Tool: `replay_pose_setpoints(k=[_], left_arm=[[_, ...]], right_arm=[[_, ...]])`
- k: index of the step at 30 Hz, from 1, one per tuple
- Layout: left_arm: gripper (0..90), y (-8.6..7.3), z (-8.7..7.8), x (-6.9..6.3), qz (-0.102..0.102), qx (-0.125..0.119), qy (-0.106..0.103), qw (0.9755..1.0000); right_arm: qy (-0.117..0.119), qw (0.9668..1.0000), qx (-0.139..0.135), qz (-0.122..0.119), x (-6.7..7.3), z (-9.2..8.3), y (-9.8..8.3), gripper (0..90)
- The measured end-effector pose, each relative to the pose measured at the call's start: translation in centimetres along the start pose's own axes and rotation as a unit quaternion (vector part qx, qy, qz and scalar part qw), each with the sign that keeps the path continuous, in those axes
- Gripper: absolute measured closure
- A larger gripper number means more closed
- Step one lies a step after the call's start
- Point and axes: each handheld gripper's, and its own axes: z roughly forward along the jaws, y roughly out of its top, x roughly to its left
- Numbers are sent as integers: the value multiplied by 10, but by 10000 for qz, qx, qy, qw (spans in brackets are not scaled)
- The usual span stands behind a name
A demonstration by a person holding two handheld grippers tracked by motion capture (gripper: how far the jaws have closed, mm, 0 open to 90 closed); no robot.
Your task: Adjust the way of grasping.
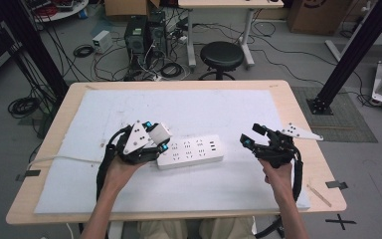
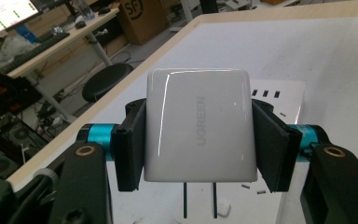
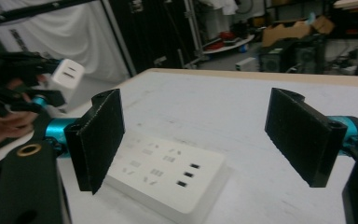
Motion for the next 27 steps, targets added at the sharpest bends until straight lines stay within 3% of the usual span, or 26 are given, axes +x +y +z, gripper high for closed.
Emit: replay_pose_setpoints(k=[2, 7, 14, 18, 23, 27], left_arm=[[424, 1, 1, -3, 45, -30, 32, 10000], [424, 7, 7, -16, 462, -57, 199, 9987], [424, 12, 12, -26, 698, -82, 231, 9973], [424, 16, 12, -35, 962, -99, 299, 9949], [423, 18, 12, -42, 1105, -193, 372, 9930], [424, 21, 14, -48, 1196, -212, 406, 9918]], right_arm=[[112, 9999, 10, 12, 0, 1, 2, 202], [572, 9980, 228, 143, 6, 10, 11, 204], [798, 9956, 453, 190, 13, 21, 18, 205], [1104, 9921, 545, 240, 21, 31, 23, 205], [1387, 9878, 617, 338, 26, 39, 25, 204], [1482, 9861, 641, 379, 28, 43, 25, 204]])
